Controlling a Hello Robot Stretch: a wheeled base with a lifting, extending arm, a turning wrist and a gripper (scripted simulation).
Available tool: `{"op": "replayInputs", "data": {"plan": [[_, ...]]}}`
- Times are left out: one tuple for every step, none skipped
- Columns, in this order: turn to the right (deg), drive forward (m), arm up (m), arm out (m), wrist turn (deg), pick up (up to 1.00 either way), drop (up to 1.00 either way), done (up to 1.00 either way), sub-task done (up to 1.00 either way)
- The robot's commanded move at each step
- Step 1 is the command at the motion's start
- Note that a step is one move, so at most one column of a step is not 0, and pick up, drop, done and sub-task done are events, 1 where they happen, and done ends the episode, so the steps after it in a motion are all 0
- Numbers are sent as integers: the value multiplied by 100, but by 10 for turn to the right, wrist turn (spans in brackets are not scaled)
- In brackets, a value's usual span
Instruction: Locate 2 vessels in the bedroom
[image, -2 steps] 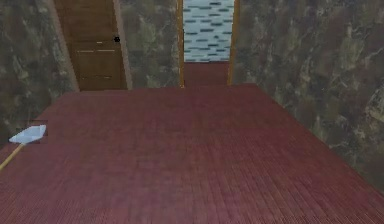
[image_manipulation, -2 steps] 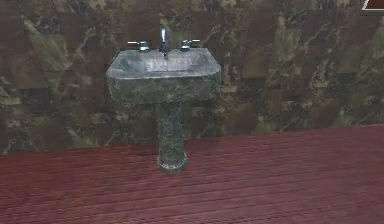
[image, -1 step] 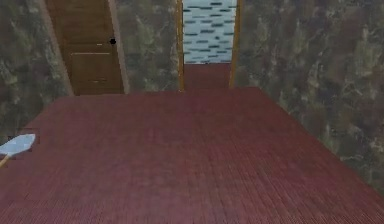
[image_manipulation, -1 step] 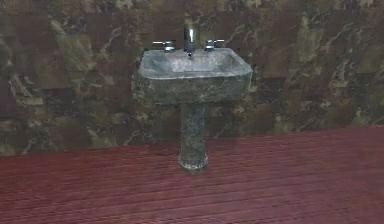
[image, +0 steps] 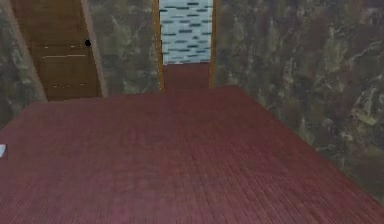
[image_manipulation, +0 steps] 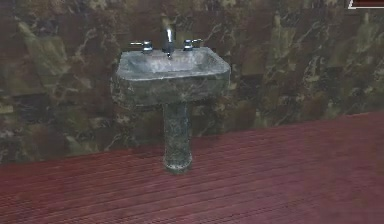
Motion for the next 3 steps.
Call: {"op": "replayInputs", "data": {"plan": [[0,100,0,0,0,0,0,0,0],[0,100,0,0,0,0,0,0,0],[0,100,0,0,0,0,0,0,0]]}}
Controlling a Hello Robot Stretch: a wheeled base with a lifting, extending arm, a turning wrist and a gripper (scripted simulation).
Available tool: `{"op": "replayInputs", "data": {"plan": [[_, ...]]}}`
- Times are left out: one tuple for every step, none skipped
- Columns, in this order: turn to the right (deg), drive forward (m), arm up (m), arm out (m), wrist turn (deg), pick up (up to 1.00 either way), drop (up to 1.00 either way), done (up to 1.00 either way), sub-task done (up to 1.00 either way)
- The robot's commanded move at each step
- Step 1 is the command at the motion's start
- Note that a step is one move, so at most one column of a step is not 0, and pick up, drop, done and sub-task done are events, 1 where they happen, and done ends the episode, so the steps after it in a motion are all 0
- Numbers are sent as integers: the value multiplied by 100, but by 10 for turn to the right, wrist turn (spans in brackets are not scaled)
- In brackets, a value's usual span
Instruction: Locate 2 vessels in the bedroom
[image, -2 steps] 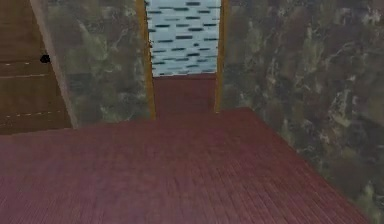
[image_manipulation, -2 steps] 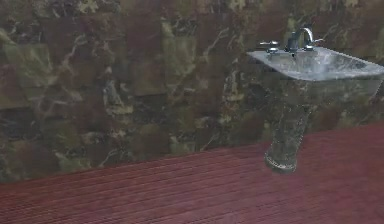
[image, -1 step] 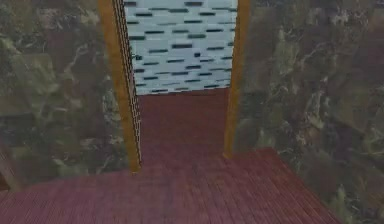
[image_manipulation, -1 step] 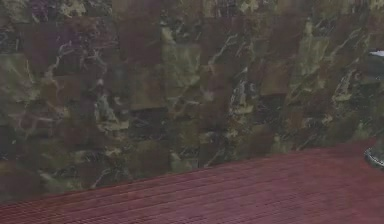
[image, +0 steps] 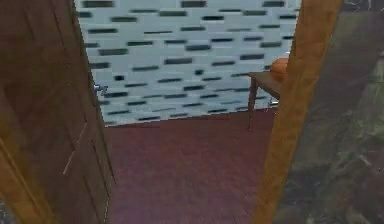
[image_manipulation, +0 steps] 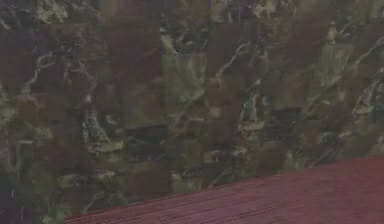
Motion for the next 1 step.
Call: {"op": "replayInputs", "data": {"plan": [[0,85,0,0,0,0,0,0,0]]}}
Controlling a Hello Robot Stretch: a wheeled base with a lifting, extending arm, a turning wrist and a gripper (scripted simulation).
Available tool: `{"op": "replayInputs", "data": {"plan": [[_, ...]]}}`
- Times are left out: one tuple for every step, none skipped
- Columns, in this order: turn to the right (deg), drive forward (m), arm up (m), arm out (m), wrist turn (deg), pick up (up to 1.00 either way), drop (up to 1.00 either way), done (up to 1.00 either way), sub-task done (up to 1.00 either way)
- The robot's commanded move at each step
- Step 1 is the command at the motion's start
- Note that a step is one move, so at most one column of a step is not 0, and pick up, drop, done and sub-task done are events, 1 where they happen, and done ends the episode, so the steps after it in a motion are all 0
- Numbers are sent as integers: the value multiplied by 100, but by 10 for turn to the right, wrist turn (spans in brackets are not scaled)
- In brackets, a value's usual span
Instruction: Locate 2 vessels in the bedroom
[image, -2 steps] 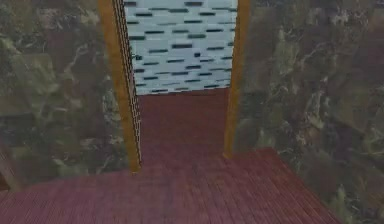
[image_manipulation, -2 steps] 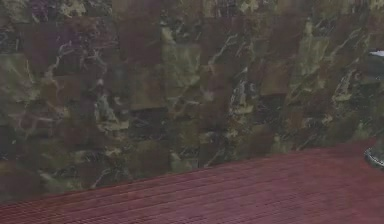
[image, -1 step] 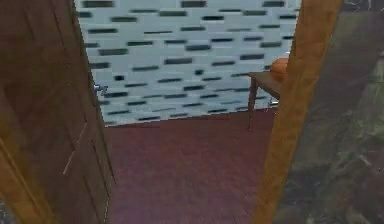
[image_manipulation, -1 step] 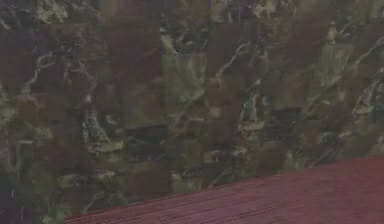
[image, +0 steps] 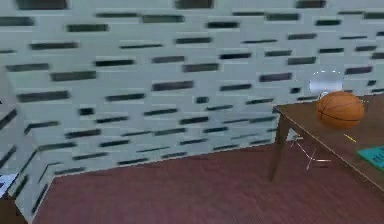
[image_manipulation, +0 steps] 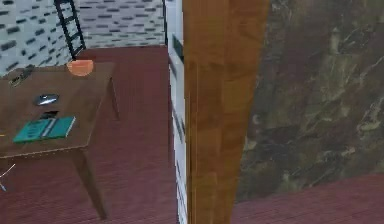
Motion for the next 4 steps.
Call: {"op": "replayInputs", "data": {"plan": [[450,0,0,0,0,0,0,0,0],[90,0,0,0,0,0,0,0,0],[0,55,0,0,0,0,0,0,0],[0,0,0,0,0,0,0,0,100]]}}
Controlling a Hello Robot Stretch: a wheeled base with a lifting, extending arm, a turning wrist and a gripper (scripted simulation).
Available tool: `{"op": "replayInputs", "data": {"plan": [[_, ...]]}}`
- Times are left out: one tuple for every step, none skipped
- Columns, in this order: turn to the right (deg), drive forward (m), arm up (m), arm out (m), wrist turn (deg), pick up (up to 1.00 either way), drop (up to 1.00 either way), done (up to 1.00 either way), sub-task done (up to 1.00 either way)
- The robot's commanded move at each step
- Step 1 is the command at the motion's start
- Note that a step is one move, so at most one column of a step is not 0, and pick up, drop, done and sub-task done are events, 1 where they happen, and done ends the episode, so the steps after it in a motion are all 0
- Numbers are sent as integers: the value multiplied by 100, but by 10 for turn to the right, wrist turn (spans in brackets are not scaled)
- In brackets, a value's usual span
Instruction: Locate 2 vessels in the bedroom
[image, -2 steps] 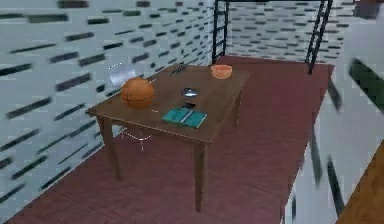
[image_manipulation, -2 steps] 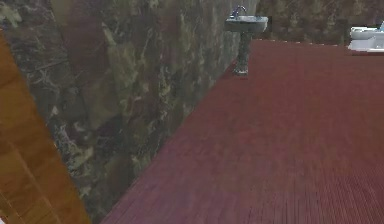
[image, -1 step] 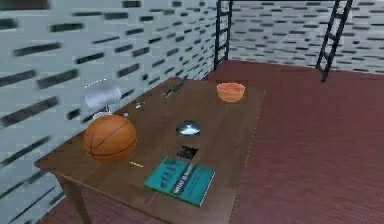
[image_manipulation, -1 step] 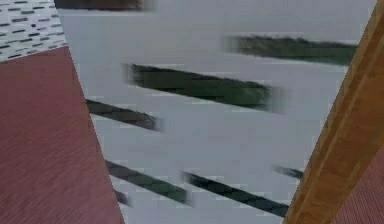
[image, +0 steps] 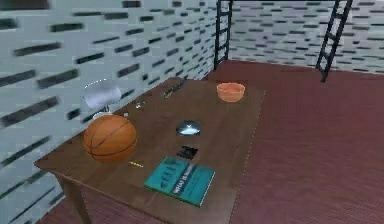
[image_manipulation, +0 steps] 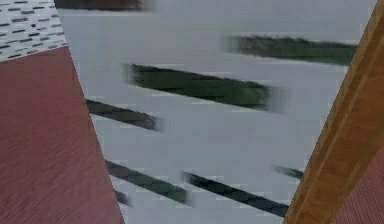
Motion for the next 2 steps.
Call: {"op": "replayInputs", "data": {"plan": [[-450,0,0,0,0,0,0,0,0],[-210,0,0,0,0,0,0,0,0]]}}
